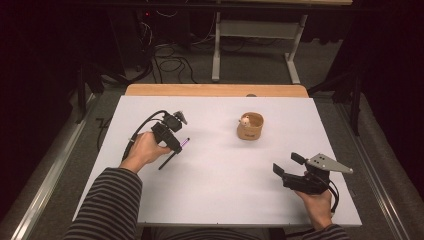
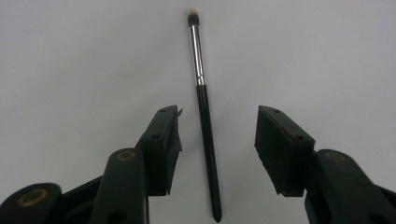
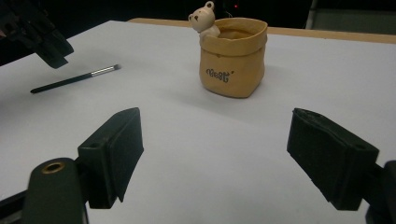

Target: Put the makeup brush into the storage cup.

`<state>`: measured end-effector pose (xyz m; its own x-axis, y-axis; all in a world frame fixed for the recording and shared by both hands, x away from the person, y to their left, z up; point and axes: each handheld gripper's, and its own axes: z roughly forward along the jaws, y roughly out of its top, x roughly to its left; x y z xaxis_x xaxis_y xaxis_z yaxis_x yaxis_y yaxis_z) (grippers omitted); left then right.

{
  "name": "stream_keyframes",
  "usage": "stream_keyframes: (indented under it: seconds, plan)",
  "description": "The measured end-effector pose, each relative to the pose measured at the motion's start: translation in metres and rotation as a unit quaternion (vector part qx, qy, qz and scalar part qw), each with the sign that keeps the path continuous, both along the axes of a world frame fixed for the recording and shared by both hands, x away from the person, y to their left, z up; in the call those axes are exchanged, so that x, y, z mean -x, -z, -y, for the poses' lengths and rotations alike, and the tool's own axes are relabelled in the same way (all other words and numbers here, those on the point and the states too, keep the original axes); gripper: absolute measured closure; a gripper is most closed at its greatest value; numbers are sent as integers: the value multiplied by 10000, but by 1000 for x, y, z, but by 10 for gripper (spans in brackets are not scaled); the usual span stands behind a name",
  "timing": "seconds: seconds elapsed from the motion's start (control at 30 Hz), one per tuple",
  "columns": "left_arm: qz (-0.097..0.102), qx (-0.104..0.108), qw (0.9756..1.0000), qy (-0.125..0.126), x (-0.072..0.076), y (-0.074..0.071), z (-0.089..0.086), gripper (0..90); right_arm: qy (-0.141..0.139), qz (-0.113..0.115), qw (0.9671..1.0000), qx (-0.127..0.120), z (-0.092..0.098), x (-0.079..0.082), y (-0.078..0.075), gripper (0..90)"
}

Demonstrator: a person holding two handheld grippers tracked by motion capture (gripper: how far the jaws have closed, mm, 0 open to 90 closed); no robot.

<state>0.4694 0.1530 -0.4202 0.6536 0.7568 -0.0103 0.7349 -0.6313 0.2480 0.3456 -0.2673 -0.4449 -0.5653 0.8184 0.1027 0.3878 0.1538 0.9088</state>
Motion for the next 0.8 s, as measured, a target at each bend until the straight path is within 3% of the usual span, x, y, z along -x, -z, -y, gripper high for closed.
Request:
stream_keyframes:
  seconds: [0.47, 0.8]
  plan:
    - [-192, -167, 9996, -75, 0, 15, -3, 576, -1, -1, 10000, -7, 0, 0, 0, 200]
    - [-259, -176, 9994, -156, 0, 23, -5, 640, 3, -9, 10000, 0, 0, 0, 0, 200]
